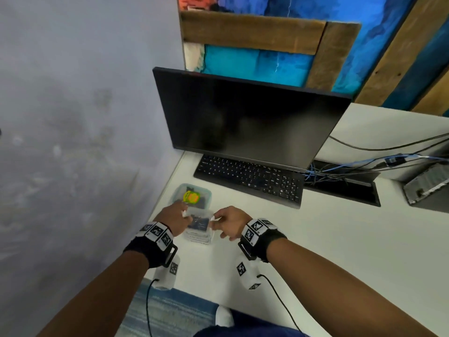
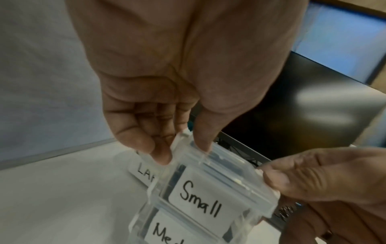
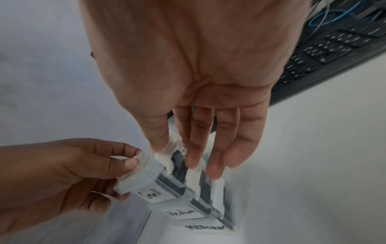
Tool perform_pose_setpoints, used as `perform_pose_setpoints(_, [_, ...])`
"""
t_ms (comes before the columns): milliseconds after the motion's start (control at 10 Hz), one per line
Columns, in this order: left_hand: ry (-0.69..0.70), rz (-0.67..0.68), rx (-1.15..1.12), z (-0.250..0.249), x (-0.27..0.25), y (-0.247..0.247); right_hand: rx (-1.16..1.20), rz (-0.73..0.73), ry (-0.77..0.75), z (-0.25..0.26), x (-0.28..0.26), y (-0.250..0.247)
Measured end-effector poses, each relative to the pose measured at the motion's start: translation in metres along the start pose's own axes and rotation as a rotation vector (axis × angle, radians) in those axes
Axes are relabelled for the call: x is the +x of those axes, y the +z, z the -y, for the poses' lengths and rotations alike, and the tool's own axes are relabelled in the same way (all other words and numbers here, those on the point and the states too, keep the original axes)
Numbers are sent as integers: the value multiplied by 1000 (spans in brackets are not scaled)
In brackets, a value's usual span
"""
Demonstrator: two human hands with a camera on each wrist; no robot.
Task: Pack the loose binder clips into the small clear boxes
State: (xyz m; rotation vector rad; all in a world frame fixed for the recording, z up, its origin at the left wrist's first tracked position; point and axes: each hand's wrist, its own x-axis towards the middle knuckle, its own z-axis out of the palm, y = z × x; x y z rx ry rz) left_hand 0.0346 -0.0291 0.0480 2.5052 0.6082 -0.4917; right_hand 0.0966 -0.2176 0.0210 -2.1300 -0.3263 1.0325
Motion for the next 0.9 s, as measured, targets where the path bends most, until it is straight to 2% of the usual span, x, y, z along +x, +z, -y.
perform_pose_setpoints(200, [-85,-86,-102,26,4,-14,-187,-55,-84,25,27,18])
perform_pose_setpoints(300, [-80,-127,-99,33,4,-22,-241,-44,-97,35,41,26])
perform_pose_setpoints(600, [-73,-126,-32,39,9,-27,-262,-52,-101,43,45,33])
perform_pose_setpoints(700, [-123,-153,72,35,9,-29,-253,-64,-127,39,43,29])
perform_pose_setpoints(800, [-82,-304,245,13,2,-33,-247,-92,-115,34,29,16])
perform_pose_setpoints(900, [93,-400,354,-27,-3,-30,-220,-144,-83,19,23,-3])
